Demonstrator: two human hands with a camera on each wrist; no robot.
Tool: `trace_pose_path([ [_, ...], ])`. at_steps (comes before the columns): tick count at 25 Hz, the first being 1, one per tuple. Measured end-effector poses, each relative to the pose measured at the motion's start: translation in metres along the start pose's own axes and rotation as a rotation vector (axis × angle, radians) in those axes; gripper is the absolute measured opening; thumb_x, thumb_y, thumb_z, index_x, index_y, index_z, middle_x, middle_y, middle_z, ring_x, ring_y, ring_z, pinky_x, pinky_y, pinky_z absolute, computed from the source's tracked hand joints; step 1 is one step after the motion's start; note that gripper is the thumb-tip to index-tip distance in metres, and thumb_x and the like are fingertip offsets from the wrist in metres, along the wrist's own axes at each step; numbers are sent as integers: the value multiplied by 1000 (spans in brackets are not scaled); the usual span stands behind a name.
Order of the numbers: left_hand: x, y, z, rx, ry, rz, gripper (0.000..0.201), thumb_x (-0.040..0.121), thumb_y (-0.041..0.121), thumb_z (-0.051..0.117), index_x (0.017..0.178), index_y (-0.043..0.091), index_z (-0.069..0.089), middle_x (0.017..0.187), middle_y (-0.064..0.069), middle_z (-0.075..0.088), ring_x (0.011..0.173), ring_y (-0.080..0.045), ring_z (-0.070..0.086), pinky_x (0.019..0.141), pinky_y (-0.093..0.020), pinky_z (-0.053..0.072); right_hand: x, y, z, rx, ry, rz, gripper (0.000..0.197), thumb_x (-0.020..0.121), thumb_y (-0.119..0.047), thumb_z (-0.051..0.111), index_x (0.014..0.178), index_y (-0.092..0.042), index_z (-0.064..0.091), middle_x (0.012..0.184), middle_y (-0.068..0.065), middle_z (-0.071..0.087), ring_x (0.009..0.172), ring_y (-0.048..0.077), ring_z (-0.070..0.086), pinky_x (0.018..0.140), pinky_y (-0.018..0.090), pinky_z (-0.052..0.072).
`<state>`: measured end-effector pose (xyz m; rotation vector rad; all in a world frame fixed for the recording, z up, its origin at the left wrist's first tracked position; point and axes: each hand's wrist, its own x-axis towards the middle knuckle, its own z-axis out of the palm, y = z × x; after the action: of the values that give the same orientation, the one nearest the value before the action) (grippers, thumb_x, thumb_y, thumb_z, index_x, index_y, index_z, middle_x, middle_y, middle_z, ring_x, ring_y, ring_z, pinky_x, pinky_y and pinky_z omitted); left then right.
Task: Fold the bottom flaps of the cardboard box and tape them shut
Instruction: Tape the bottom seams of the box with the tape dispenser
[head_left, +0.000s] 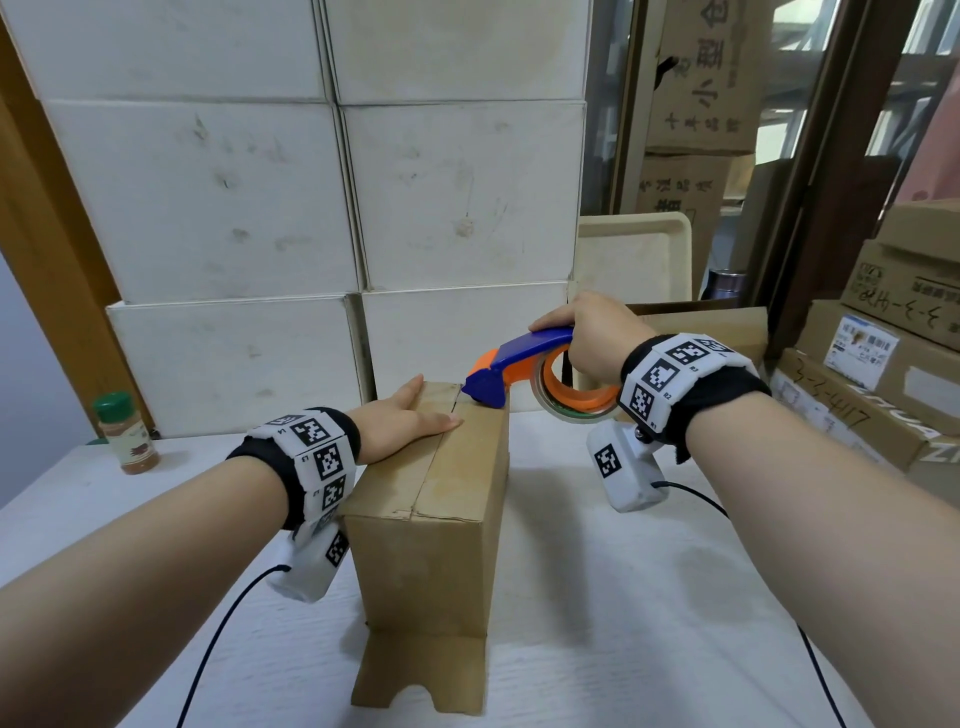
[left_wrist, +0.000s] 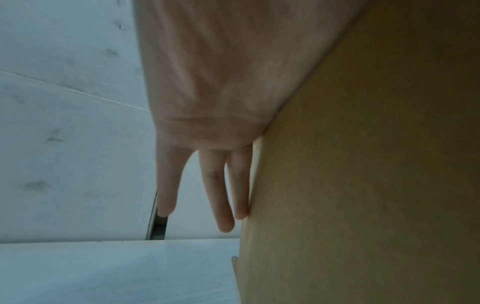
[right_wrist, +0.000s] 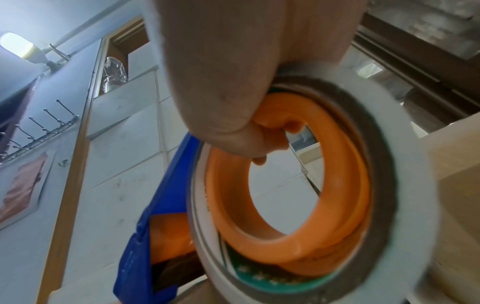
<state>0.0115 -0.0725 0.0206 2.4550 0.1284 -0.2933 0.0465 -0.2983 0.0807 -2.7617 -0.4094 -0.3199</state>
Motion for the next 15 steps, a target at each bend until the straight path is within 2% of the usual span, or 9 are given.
trace_pose_path([
  [5, -1, -2, -6, 31, -9, -31, 82, 85, 62, 48, 150, 40, 2, 155, -2, 27, 139, -23, 32, 110, -31, 27, 2, -6, 3, -21, 4, -41, 52, 89, 4, 46, 128, -30, 59, 119, 1, 53, 110, 21, 50, 91, 32, 44],
  [10, -5, -8, -16, 109, -22, -48, 84, 84, 64, 47, 150, 38, 2, 156, -3, 23, 140, -23, 30, 111, -31, 24, 4, -11, 11, 22, -2, -51, 54, 89, 4, 45, 128, -30, 59, 104, -5, 44, 109, 21, 49, 87, 29, 41],
  [13, -7, -5, -25, 188, 18, -33, 89, 85, 58, 51, 152, 28, 0, 159, -4, 11, 146, -22, 17, 117, -37, 17, 5, -17, 15, 39, -3, -71, 54, 89, 4, 45, 128, -31, 58, 103, -6, 42, 109, 22, 49, 87, 30, 41],
  [15, -9, 2, -27, 294, 77, 32, 87, 88, 50, 53, 152, 25, -2, 161, -1, 3, 148, -20, 8, 120, -38, 11, 6, -19, 17, 36, 2, -75, 55, 89, 4, 45, 128, -32, 58, 103, -5, 42, 110, 22, 48, 88, 31, 41],
])
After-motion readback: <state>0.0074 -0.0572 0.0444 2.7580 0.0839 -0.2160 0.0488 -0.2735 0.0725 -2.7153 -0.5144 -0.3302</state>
